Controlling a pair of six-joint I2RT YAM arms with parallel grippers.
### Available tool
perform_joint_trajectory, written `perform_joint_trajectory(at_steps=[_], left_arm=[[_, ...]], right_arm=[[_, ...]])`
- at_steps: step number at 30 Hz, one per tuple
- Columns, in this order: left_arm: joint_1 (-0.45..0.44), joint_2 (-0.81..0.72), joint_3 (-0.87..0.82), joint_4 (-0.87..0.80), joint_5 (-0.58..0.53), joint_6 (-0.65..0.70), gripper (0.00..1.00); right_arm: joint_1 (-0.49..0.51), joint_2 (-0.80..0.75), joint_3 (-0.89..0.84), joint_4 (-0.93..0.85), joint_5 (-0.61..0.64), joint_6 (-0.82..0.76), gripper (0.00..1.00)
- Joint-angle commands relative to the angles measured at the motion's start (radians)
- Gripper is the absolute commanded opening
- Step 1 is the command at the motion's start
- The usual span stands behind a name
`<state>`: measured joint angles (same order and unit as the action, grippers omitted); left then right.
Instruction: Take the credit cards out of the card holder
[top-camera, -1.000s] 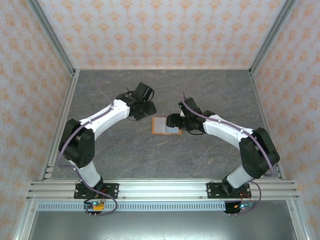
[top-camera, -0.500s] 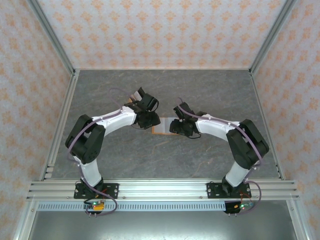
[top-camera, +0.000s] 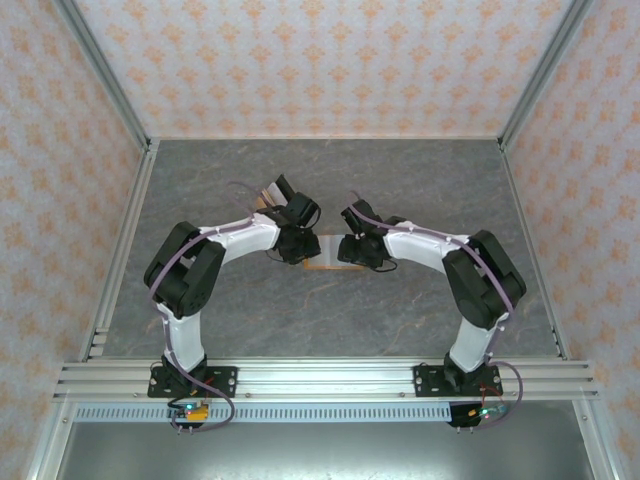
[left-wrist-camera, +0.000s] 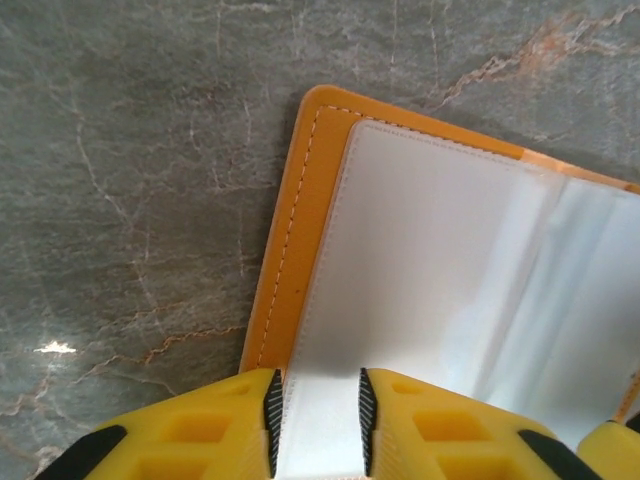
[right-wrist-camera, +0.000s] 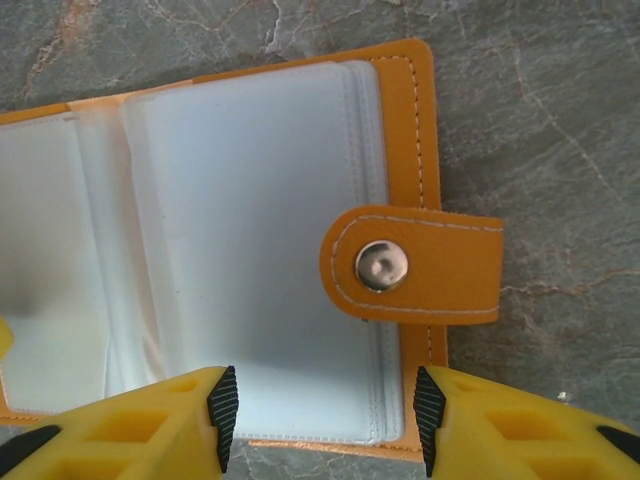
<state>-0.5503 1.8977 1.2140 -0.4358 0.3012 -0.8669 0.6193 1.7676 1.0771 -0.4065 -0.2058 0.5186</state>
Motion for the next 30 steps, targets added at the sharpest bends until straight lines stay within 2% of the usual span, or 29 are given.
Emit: perform_joint_trajectory(at_steps=[1,6,14,19,25,28,30], left_arm=[[-0.005,0.006,0.018,0.009,0.013,-0.009,0.22],[-0.003,0.040,0.021,0.012,0.028,-0.007,0.19],[-0.007,0.056,0.021,0.073,0.120,0.003,0.13],[-0.008,0.043,0.027,0.112,0.159,0.022,0.10],[-0.005,0.027,0.059,0.074,0.140,0.051,0.09],[-0.003,-0.015,0.068,0.021,0.090,0.069,0.13],[-0.001,-0.053,0.075,-0.014,0.064,0.093,0.23]], right_arm=[[0.002,0.028,0.029,-0.039,0.020,-0.022,0.46],[0.003,0.046,0.032,-0.019,-0.025,-0.026,0.37],[0.002,0.079,0.044,0.003,-0.102,-0.031,0.35],[0.002,0.084,0.047,0.002,-0.094,-0.026,0.34],[0.000,0.073,0.050,-0.006,-0.086,-0.028,0.34],[-0.009,0.023,0.048,-0.008,-0.077,-0.031,0.34],[-0.019,-0.028,0.044,-0.002,-0.069,-0.031,0.35]])
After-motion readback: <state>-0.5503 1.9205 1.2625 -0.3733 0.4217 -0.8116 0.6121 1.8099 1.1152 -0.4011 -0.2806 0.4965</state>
